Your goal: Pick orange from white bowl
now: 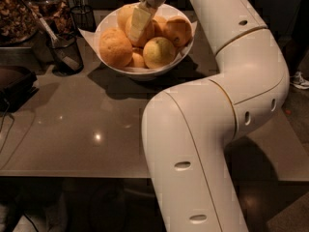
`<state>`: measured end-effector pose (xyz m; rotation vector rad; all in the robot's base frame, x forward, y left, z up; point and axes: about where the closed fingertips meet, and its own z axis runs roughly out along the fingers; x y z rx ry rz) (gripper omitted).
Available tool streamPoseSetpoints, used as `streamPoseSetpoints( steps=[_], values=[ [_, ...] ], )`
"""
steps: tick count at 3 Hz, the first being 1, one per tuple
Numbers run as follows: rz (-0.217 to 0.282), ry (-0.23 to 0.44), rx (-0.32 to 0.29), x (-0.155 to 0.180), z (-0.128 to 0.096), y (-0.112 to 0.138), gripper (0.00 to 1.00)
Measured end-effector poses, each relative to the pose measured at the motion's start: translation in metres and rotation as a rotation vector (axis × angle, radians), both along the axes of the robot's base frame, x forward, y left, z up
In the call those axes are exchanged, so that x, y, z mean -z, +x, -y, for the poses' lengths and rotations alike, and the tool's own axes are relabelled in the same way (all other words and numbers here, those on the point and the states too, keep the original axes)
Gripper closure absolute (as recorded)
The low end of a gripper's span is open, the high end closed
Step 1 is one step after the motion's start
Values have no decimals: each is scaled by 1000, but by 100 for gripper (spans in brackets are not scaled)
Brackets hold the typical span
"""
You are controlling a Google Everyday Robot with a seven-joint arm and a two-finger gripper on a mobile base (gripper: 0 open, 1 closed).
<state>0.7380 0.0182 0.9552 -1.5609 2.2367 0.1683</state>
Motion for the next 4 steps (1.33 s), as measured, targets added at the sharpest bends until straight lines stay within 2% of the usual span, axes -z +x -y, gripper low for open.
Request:
streamPoseSetpoints(
  steps=[1, 2, 4],
  values=[
    [-12, -5, 0, 4, 0, 0, 32],
    [-13, -7, -1, 5, 0, 1, 51],
    [-4, -16, -13, 7, -2, 4, 97]
  ],
)
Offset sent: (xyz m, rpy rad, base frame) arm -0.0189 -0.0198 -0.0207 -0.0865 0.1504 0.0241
